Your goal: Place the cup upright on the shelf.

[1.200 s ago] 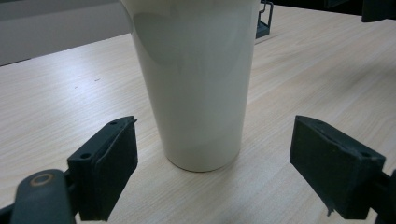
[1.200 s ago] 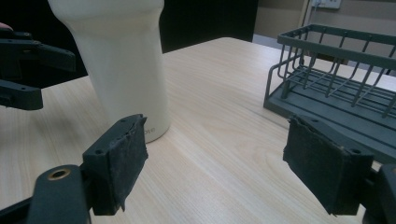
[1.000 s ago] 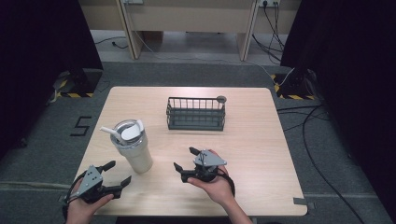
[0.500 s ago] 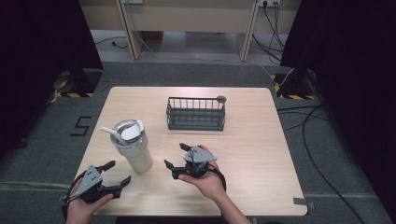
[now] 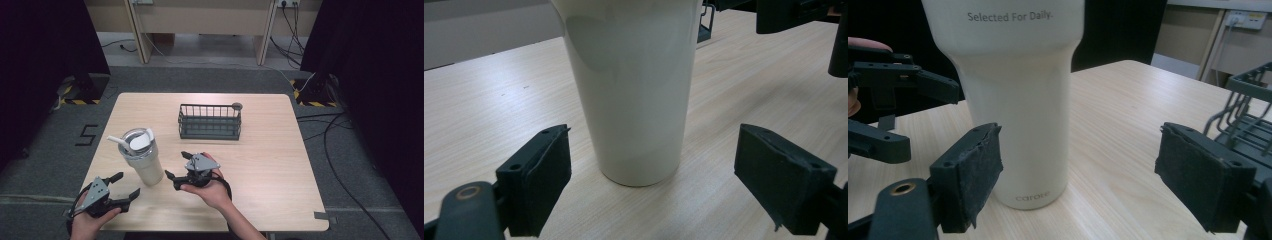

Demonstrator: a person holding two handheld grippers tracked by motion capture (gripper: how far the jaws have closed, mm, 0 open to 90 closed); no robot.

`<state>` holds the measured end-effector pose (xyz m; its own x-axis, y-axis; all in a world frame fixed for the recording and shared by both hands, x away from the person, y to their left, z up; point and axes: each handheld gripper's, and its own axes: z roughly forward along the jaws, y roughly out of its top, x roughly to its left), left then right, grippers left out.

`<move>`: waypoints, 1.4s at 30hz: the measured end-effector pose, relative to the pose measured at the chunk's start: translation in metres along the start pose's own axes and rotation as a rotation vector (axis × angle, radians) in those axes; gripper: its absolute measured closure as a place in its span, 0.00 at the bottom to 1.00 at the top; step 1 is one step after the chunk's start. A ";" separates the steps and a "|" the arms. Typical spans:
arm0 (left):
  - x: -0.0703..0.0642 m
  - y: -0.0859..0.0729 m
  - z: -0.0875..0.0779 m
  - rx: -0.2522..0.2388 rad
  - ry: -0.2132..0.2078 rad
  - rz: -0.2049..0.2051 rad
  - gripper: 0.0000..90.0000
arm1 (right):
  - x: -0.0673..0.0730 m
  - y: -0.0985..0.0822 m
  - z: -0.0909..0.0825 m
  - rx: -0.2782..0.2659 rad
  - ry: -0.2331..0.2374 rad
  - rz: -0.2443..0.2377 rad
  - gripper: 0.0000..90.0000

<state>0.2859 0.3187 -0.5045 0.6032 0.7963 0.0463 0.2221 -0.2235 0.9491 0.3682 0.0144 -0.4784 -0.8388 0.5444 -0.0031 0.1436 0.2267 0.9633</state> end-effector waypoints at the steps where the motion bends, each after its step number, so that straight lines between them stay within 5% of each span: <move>1: 0.000 0.000 0.000 0.000 0.000 0.000 0.16 | 0.001 0.001 0.002 0.001 0.005 -0.002 0.20; 13: 0.001 0.000 -0.001 -0.001 -0.001 0.000 0.16 | 0.015 0.011 0.035 -0.009 0.078 -0.025 0.20; 29: 0.003 -0.002 -0.001 0.008 -0.008 -0.007 0.16 | 0.026 0.004 0.075 0.015 0.103 -0.043 0.13; 42: 0.003 -0.002 -0.001 0.014 -0.012 -0.009 0.16 | 0.027 0.006 0.090 -0.010 0.111 -0.048 0.10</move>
<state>0.2867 0.3218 -0.5065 0.6100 0.7916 0.0346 0.2377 -0.2245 0.9450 0.3939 0.1029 -0.4968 -0.8977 0.4402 -0.0205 0.0967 0.2423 0.9654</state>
